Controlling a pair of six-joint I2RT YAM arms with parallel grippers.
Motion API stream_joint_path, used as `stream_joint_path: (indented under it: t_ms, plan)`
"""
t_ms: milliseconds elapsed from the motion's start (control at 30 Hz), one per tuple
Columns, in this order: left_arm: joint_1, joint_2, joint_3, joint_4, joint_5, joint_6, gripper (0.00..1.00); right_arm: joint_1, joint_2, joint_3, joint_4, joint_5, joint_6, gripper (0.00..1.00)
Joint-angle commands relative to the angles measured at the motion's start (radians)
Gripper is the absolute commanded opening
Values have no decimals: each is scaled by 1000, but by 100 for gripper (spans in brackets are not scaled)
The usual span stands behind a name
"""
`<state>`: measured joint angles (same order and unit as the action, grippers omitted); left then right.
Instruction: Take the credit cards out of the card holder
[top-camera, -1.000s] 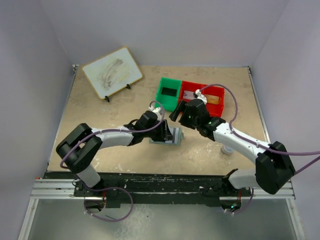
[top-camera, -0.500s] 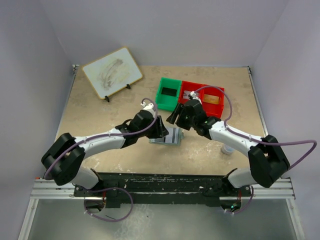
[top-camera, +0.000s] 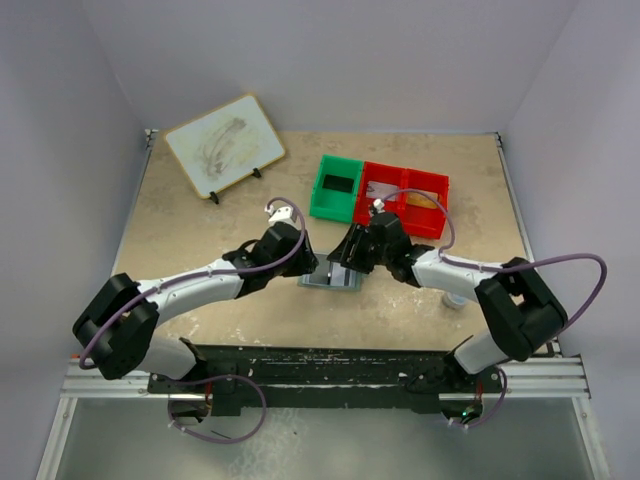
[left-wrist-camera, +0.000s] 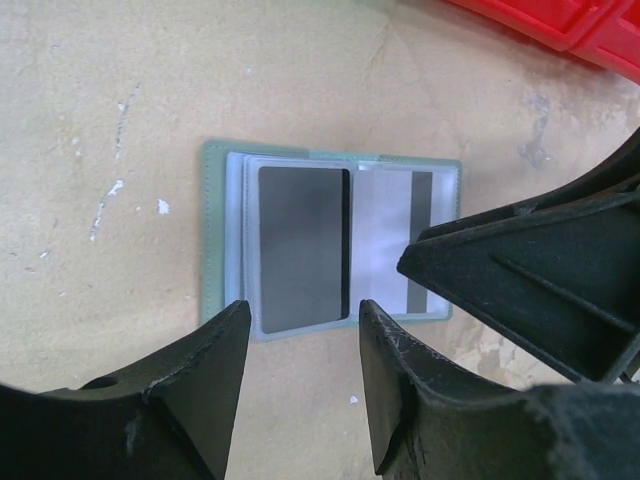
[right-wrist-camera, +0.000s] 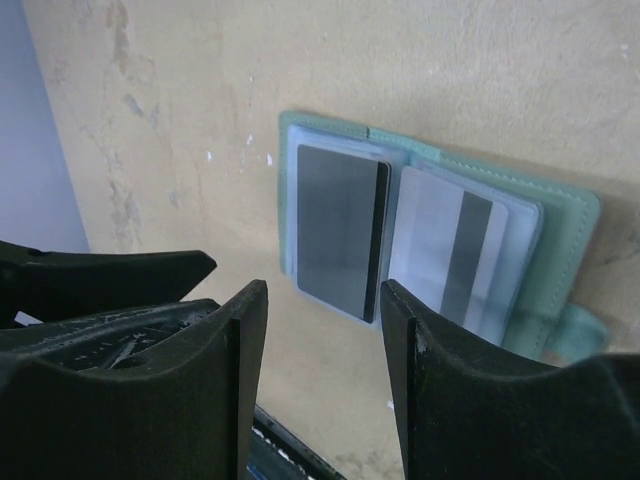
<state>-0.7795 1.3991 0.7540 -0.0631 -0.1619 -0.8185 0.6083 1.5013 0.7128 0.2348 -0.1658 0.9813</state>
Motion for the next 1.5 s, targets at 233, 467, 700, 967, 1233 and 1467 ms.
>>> stream_joint_path:
  t_ms: [233,467,700,967,1233,1467]
  plan:
    - [43,30,28,33,9,11,42,-10,70,-13,183,-131,25,45]
    - [42,135,92,51,122,27,36,-21,128,-28,181,-117,34,43]
    - [42,166,117,25,153,31,33,-37,173,-70,253,-192,44,40]
    - [43,177,136,40,173,59,27,-42,186,-22,158,-145,8,38]
    - [40,204,116,26,127,69,23,-44,205,-33,172,-146,25,34]
    - [41,228,96,31,134,80,23,-47,229,-42,204,-172,35,32]
